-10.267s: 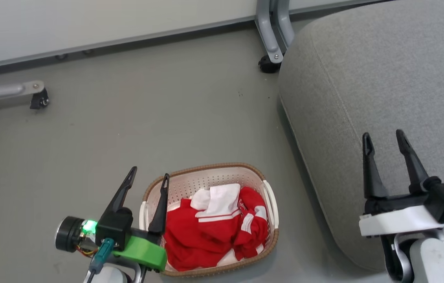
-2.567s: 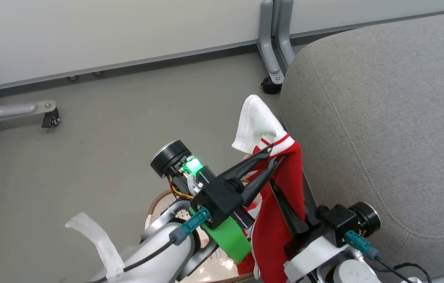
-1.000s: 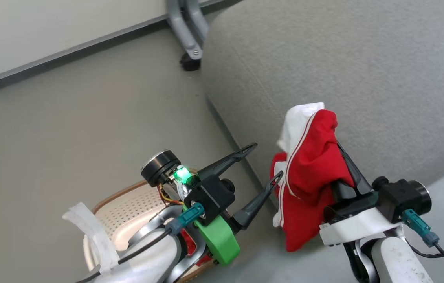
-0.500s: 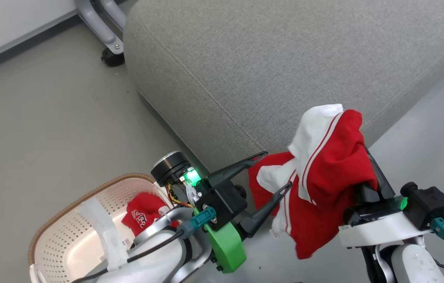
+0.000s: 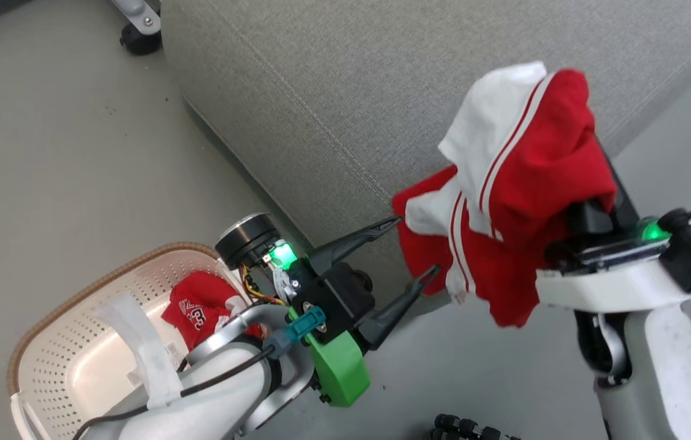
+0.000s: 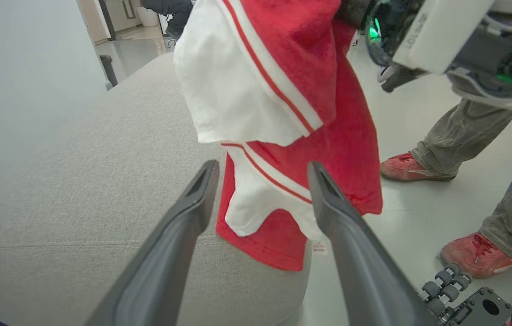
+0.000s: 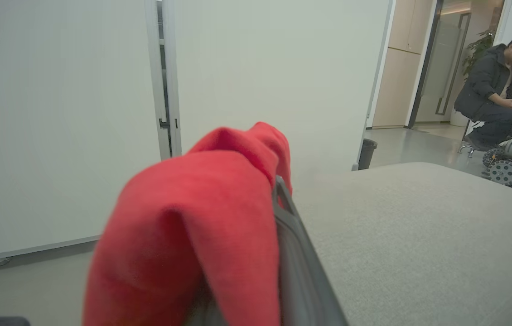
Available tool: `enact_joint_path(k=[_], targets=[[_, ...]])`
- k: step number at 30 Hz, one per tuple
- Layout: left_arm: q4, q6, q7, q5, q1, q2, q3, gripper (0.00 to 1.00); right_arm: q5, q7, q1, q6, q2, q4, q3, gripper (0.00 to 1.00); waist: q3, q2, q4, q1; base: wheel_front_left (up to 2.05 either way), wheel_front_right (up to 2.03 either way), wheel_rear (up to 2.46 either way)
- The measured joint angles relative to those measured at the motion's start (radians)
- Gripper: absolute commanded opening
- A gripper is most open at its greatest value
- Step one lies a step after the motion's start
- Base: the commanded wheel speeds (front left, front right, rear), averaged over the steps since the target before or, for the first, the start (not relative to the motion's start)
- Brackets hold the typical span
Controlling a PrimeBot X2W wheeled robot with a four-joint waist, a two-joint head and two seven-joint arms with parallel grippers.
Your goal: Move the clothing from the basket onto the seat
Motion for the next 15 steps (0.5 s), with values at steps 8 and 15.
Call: enact_joint_path(k=[8, 15], targets=[[-0.101, -0.011, 0.076, 0.012, -0.095, 0.046, -0.020, 1.00, -0.085, 0.000, -0.325, 0.000, -0.002, -0.020, -0.143, 0.00, 0.126, 0.0000, 0.026, 0.0000, 0.00, 0.00, 0.00], [-0.168, -0.019, 0.107, 0.035, -0.224, 0.067, -0.029, 1.00, -0.091, 0.000, -0.577, 0.000, -0.120, 0.046, -0.279, 0.00, 0.261, 0.0000, 0.075, 0.0001, 0.00, 0.00, 0.00]])
